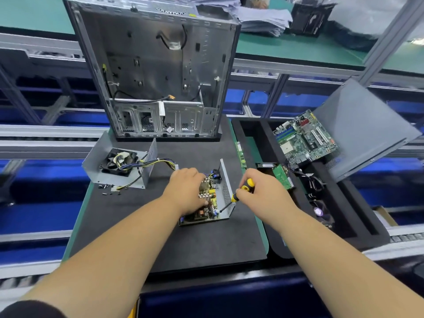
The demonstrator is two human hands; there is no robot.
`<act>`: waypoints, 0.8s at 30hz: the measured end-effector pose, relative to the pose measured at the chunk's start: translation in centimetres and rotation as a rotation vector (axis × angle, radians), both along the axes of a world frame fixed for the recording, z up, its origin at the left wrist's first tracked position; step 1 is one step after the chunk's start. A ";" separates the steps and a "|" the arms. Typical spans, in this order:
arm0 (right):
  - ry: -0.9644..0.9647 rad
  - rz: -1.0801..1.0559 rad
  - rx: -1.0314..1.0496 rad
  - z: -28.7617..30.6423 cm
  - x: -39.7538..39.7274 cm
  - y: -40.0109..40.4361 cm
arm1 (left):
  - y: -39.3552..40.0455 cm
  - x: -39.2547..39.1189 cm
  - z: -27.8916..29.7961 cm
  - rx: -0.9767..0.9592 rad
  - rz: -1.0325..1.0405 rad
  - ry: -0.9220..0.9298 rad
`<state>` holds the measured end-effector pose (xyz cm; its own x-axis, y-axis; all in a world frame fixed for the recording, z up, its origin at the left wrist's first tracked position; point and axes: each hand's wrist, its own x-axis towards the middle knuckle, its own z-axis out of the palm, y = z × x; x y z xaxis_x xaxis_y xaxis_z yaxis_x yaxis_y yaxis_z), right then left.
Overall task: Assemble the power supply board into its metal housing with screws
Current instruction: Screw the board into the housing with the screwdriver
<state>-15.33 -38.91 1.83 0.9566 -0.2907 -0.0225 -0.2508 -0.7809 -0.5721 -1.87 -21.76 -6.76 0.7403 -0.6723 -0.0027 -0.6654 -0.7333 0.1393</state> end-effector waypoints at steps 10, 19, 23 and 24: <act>0.072 0.035 -0.063 -0.5 0.4 0.4 | 0.1 0.0 -0.2 -0.026 0.017 0.035; 0.090 0.037 -0.089 -0.6 0.4 0.5 | 0.0 0.1 -0.3 -0.045 0.031 0.063; 0.101 0.048 -0.090 -0.7 0.6 0.6 | 0.0 0.0 -0.1 -0.041 0.034 0.065; 0.104 0.049 -0.092 -0.7 0.6 0.6 | 0.0 0.0 -0.1 -0.042 0.034 0.066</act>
<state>-14.70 -38.30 1.11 0.9637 -0.2486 -0.0972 -0.2647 -0.8419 -0.4703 -1.89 -21.72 -6.85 0.7621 -0.6471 -0.0245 -0.6284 -0.7481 0.2132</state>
